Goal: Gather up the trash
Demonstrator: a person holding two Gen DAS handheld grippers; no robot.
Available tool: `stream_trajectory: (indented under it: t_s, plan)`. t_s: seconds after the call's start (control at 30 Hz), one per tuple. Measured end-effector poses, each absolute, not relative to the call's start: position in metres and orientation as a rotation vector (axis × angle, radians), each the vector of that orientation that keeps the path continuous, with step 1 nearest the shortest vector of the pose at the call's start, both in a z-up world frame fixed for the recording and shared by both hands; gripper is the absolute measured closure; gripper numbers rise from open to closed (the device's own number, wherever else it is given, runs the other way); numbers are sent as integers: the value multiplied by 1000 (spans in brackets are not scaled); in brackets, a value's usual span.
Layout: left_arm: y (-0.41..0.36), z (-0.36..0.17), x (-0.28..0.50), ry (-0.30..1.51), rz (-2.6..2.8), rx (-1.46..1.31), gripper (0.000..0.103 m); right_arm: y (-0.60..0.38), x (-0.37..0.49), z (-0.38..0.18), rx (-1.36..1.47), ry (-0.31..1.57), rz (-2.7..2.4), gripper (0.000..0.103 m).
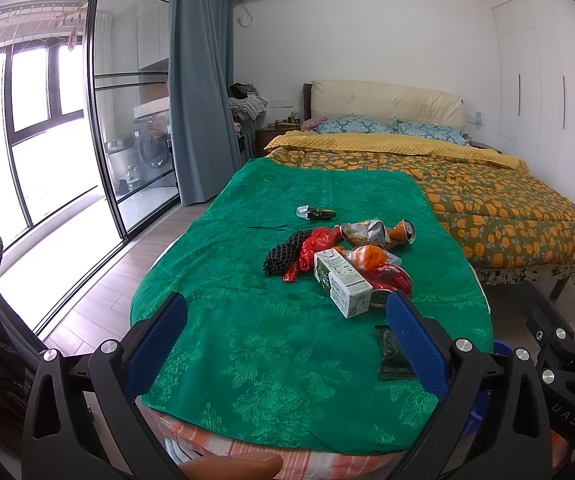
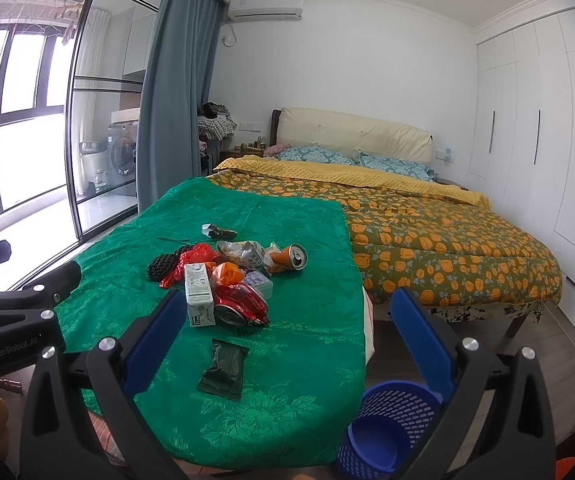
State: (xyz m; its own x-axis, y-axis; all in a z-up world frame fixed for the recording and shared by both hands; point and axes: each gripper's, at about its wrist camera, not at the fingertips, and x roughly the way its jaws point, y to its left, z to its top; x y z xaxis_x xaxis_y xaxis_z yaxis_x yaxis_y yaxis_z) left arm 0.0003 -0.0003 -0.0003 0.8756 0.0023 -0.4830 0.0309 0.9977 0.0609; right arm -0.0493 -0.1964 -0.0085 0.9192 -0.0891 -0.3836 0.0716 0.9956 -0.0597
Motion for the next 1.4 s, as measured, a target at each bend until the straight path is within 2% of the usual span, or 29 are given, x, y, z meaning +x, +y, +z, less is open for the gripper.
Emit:
stream_trajectory:
  t_s: [1.4]
  plan:
    - [8,1,-3,503,-8,63,4,-207,-48,-10,-38,402,-93,5]
